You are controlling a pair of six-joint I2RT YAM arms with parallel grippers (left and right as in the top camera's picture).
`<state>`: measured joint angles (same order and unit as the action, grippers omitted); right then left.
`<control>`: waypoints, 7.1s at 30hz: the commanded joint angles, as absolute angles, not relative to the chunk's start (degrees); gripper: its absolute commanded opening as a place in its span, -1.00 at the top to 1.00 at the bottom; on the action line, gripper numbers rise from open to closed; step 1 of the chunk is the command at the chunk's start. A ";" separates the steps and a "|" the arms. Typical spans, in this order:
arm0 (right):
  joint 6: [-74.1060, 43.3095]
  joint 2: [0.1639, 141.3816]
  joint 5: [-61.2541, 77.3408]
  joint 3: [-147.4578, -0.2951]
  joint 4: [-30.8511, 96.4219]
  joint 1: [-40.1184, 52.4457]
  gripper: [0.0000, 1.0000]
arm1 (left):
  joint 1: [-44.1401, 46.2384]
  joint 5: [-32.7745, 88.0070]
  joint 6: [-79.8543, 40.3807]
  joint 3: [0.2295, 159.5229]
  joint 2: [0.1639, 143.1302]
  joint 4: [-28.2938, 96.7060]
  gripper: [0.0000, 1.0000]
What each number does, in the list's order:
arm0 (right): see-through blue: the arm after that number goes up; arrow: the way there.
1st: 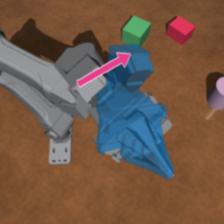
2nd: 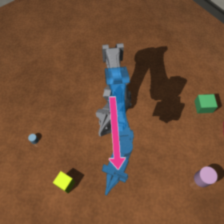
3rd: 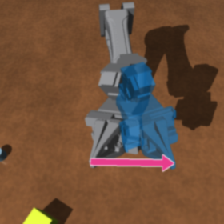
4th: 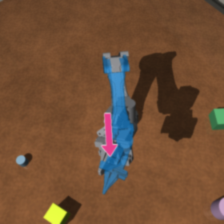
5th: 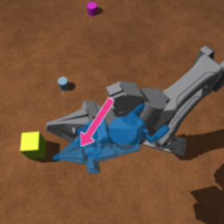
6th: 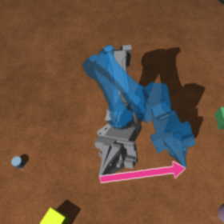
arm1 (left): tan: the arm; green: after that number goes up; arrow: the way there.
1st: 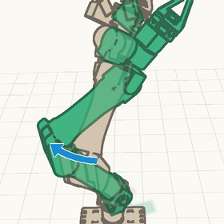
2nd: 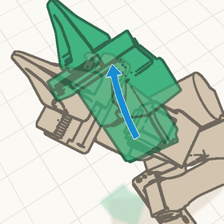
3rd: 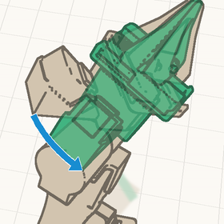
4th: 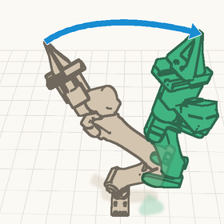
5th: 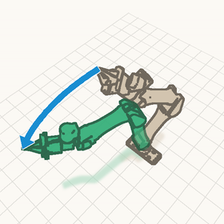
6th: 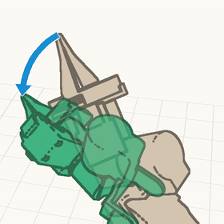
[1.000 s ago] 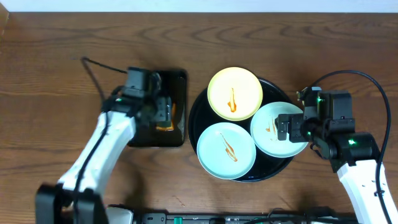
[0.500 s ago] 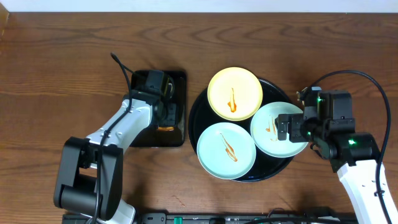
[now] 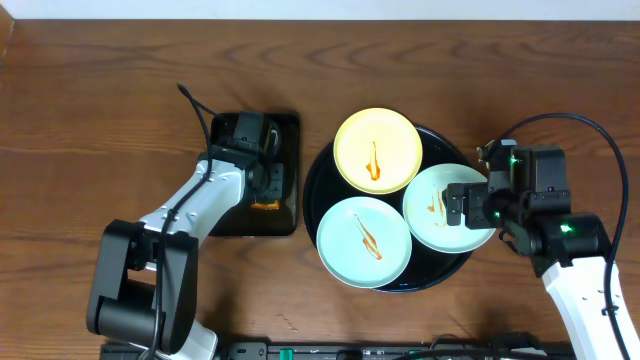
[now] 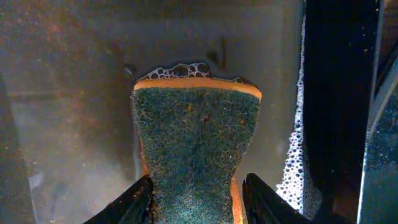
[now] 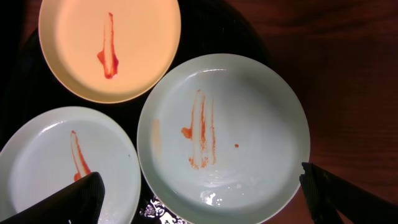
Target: Clean dirty plates on tray and stack at the side
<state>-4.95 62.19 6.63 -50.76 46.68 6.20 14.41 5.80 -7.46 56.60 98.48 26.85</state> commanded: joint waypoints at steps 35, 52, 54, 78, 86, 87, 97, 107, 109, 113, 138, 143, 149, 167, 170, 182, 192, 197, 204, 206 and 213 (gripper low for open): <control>-4.16 61.89 6.87 -52.07 47.20 6.79 -0.99 | 14.44 2.33 -8.27 54.61 97.54 28.51 0.85; -6.63 63.42 1.56 -52.05 50.37 6.26 -0.99 | 14.44 2.35 -8.45 55.40 91.07 33.26 0.85; -9.21 64.05 -0.62 -52.05 49.87 4.89 -0.99 | 14.44 2.35 -8.73 55.40 89.89 34.20 0.84; -5.06 90.11 9.10 -52.05 39.38 -11.27 0.12 | 14.44 2.59 -12.99 55.37 82.89 35.73 0.75; -5.08 92.82 9.56 -51.77 38.57 -11.16 0.70 | 14.44 2.59 -12.99 55.37 82.89 35.77 0.74; -5.06 92.82 9.74 -51.75 38.57 -11.18 0.85 | 14.44 2.59 -12.99 55.37 82.89 35.77 0.75; -5.06 92.82 12.36 -51.75 38.87 -11.16 0.98 | 14.44 2.59 -13.04 55.37 82.89 35.77 0.75; -5.04 92.79 15.51 -51.75 39.20 -11.16 0.98 | 14.44 4.05 -12.95 55.42 82.52 33.78 0.85; -5.06 92.79 15.53 -51.75 39.20 -11.16 0.98 | 14.46 4.05 -12.95 55.42 82.21 32.95 0.85; -5.06 92.82 15.53 -51.75 39.22 -11.16 0.98 | 14.44 4.05 -12.95 55.42 82.17 31.57 0.85; -5.06 92.82 15.51 -51.75 39.20 -11.16 0.98 | 14.44 3.16 -11.22 55.42 71.16 16.60 0.85; -5.06 92.82 15.53 -51.75 39.20 -11.16 0.98 | 14.44 3.16 -11.22 55.42 71.16 16.60 0.85; -5.06 92.79 15.53 -51.75 39.20 -11.16 0.98 | 14.44 3.18 -11.25 55.42 71.18 16.62 0.85; -5.06 92.79 15.53 -51.75 39.42 -11.16 0.98 | 14.61 9.15 -15.49 55.40 90.45 25.65 0.85; -5.06 92.82 15.53 -51.75 39.42 -11.16 0.98 | 14.61 11.75 -15.70 55.40 93.36 25.67 0.85; -5.06 92.79 15.53 -51.75 39.40 -11.16 0.98 | 21.67 13.06 -15.77 55.35 94.74 26.15 0.85; -5.06 92.82 15.51 -51.75 39.40 -11.16 0.98 | 21.96 13.04 -15.77 55.37 93.56 26.76 0.85; -5.06 92.82 15.51 -51.75 39.38 -11.16 0.98 | 21.96 10.81 -15.75 55.53 88.25 26.72 0.85; -5.06 92.82 15.55 -51.75 39.42 -11.16 0.98 | 22.52 12.16 -17.93 56.80 78.78 26.52 0.85; -5.04 92.82 16.56 -51.75 39.42 -11.16 0.98 | 23.16 15.35 -18.83 59.31 78.63 27.05 0.85; -5.04 92.79 18.59 -51.75 39.86 -11.16 0.98 | 28.93 17.85 -20.56 70.91 83.68 28.71 0.85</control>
